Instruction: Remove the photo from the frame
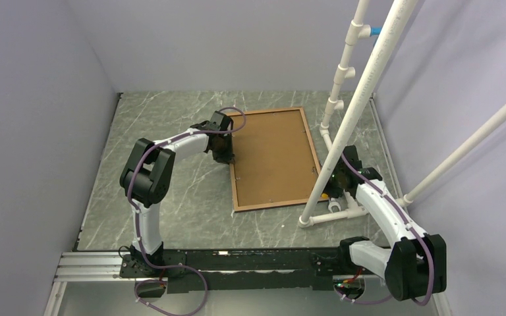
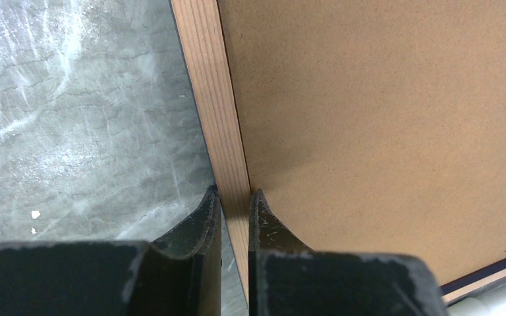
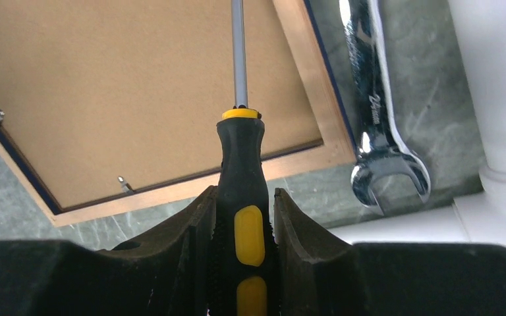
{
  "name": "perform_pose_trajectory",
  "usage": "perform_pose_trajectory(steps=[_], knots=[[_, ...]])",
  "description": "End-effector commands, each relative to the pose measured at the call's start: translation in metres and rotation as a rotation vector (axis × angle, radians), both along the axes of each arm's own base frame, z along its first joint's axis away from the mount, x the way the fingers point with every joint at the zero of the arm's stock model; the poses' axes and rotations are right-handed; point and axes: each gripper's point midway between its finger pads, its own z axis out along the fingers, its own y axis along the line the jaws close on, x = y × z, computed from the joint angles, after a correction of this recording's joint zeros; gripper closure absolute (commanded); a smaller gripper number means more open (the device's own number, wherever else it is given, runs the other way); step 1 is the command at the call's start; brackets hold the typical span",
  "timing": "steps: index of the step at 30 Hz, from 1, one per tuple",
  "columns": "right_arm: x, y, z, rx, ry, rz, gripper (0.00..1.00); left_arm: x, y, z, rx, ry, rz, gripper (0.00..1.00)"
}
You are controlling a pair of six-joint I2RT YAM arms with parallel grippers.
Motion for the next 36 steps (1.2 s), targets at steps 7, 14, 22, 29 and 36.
perform_pose_trajectory(steps=[7,14,22,29,36], knots=[[0.033,0.0,0.031,-0.008,-0.161,0.015,1.0,-0.002,-0.007,0.006,-0.016,-0.029,-0.086,1.0],[0.023,-0.019,0.033,-0.066,-0.084,-0.036,1.0,-0.002,-0.006,0.007,-0.009,-0.019,-0.078,1.0],[0.009,-0.004,0.026,0.019,-0.033,-0.006,1.0,-0.003,-0.007,0.008,-0.018,-0.014,-0.074,1.0],[0.004,-0.006,0.023,0.011,-0.014,-0.004,1.0,-0.002,-0.007,0.01,-0.018,-0.019,-0.076,1.0],[0.003,-0.011,0.017,-0.013,0.021,-0.027,1.0,-0.003,-0.008,0.009,-0.02,-0.014,-0.079,1.0]])
